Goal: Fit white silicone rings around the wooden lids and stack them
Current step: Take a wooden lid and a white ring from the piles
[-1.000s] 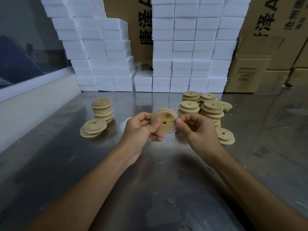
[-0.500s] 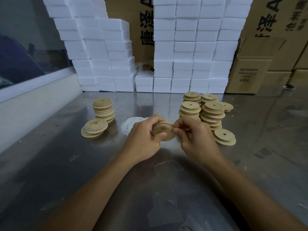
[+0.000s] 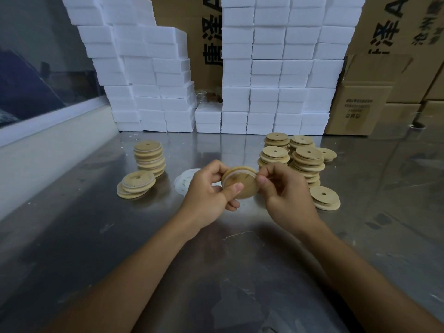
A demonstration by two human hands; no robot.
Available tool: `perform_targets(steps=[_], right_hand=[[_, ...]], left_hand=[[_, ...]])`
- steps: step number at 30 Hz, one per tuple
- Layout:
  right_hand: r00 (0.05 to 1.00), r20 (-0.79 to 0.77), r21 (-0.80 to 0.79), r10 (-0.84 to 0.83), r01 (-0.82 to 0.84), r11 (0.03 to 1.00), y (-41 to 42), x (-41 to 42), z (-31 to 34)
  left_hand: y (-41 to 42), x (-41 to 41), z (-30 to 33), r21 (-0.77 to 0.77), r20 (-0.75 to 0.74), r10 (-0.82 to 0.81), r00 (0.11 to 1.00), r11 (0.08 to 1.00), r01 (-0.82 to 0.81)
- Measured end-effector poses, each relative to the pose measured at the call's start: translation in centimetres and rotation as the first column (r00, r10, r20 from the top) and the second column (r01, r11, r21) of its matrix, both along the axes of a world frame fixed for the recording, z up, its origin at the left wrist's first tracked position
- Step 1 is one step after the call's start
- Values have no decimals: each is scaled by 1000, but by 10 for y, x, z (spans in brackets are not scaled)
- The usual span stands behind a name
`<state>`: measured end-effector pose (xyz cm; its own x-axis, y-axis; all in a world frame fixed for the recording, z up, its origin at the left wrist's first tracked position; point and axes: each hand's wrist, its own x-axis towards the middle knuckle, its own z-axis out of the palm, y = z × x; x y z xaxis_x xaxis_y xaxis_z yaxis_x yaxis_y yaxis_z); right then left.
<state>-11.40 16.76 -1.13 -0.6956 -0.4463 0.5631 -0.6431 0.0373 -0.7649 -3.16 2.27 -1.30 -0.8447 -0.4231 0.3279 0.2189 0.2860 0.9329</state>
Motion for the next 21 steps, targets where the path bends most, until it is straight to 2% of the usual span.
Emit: perform_targets(steps=[4, 8, 11, 15, 19, 21], right_hand=[[998, 55, -39, 22, -20, 999, 0, 1, 1], [995, 91, 1, 47, -47, 999, 0, 0, -1], [997, 80, 33, -2, -1, 999, 0, -2, -4], [996, 36, 41, -87, 86, 995, 0, -3, -6], [992, -17, 50, -127, 128, 991, -1, 2, -6], [988, -15, 36, -151, 151, 988, -1, 2, -6]], left_hand=[[-1, 1, 3, 142, 27, -3, 1000, 990, 0], [-2, 3, 7, 244, 35, -36, 999, 969, 27], [2, 3, 6, 200, 46, -41, 998, 979, 31], [1, 1, 7, -8, 22, 62, 998, 998, -61], [-12, 1, 8, -28, 40, 147, 988, 989, -146], [-24, 1, 10, -28, 17, 275, 961, 961, -275]])
